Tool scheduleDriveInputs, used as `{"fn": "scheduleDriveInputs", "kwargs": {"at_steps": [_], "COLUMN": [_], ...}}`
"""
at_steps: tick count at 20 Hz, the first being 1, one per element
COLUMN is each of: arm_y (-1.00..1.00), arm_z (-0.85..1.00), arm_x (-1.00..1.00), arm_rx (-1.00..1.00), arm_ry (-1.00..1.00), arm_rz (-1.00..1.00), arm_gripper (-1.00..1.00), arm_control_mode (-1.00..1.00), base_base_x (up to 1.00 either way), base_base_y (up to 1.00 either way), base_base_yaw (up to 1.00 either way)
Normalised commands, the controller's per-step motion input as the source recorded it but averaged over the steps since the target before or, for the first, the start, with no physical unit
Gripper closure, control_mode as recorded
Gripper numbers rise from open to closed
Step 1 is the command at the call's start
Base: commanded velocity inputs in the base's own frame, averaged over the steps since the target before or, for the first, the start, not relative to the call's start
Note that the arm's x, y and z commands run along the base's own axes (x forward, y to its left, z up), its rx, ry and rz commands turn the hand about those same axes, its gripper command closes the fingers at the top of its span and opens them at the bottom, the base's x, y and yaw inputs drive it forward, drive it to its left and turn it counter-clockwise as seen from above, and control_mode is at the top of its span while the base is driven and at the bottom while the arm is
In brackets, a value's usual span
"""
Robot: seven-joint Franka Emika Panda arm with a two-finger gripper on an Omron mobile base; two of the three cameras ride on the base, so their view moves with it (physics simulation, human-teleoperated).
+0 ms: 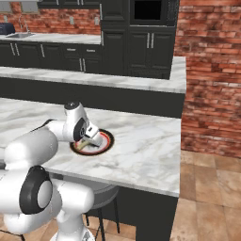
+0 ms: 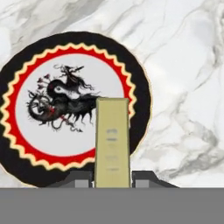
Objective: Retrieve the butter from the fridge and place it on a plate on the dining table. Then retrieve the butter knife by the fridge and place it near the plate.
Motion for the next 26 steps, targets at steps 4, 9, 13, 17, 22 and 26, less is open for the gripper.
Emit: {"fn": "scheduleDriveInputs", "kwargs": {"at_steps": [4, 9, 13, 17, 22, 26], "arm_y": [0.00, 0.00, 0.08, 0.14, 0.09, 0.00], "arm_z": [-0.23, -0.15, -0.18, -0.20, -0.23, -0.34], "arm_x": [0.35, 0.41, 0.36, 0.40, 0.39, 0.05], "arm_rx": [0.01, 0.00, 0.00, 0.00, 0.00, 0.00], "arm_ry": [0.06, 0.05, 0.06, 0.06, 0.05, 0.02], "arm_rz": [-0.07, -0.09, -0.10, -0.10, -0.10, -0.12], "arm_gripper": [1.00, 1.00, 1.00, 1.00, 1.00, 1.00], "arm_control_mode": [-1.00, -1.00, -1.00, -1.00, -1.00, -1.00], "base_base_x": [0.00, 0.00, 0.00, 0.00, 0.00, 0.00], "base_base_y": [0.00, 0.00, 0.00, 0.00, 0.00, 0.00], "base_base_yaw": [0.00, 0.00, 0.00, 0.00, 0.00, 0.00]}}
